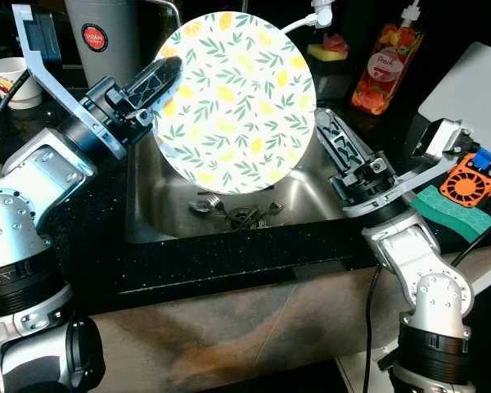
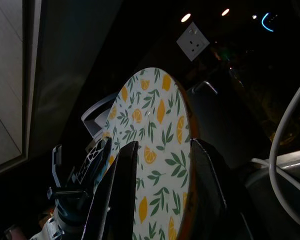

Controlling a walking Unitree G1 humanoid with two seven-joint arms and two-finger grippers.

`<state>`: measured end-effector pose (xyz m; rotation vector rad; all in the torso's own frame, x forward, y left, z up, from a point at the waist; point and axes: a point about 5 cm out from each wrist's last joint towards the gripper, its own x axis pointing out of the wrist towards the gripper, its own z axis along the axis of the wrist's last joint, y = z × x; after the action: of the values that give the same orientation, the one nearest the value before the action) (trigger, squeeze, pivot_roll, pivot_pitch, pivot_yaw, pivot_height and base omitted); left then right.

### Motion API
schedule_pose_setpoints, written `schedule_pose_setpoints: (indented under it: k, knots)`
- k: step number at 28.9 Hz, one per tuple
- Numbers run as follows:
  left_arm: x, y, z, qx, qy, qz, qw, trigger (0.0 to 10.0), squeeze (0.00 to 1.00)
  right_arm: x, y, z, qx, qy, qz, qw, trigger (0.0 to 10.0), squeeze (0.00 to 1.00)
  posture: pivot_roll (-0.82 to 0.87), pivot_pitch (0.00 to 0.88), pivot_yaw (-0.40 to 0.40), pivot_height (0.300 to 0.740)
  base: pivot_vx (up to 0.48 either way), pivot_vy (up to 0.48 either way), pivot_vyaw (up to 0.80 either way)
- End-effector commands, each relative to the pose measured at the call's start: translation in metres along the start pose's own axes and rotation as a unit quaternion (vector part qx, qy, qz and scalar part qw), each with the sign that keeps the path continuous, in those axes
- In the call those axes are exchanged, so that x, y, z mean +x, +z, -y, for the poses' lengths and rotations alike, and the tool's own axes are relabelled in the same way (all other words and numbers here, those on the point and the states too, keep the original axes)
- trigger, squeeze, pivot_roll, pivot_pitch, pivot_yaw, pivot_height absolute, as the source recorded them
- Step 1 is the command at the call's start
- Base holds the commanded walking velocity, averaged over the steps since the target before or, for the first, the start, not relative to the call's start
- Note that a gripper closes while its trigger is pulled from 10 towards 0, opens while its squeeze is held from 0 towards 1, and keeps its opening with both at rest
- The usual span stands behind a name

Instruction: Kitchen organization

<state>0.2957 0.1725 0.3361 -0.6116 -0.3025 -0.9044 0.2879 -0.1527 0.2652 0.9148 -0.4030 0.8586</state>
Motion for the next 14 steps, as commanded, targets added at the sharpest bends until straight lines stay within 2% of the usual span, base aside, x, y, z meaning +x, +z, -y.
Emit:
schedule_pose_setpoints:
  k: [1,14]
  knots:
    - [0.001,0.002,0.003,0.003,-0.013,0.004,1.0,10.0,0.0,-0.003,-0.001,0.001,-0.003,-0.003,-0.003,1.0,10.0,0.0,0.08,0.002,-0.05,0.74,0.0,0.0,0.0]
    - [0.003,0.001,0.004,-0.001,-0.015,0.004,1.0,10.0,0.0,-0.003,-0.016,-0.004,-0.001,0.012,-0.04,0.999,10.0,0.0,0.08,0.005,-0.049,0.74,0.0,0.0,0.0]
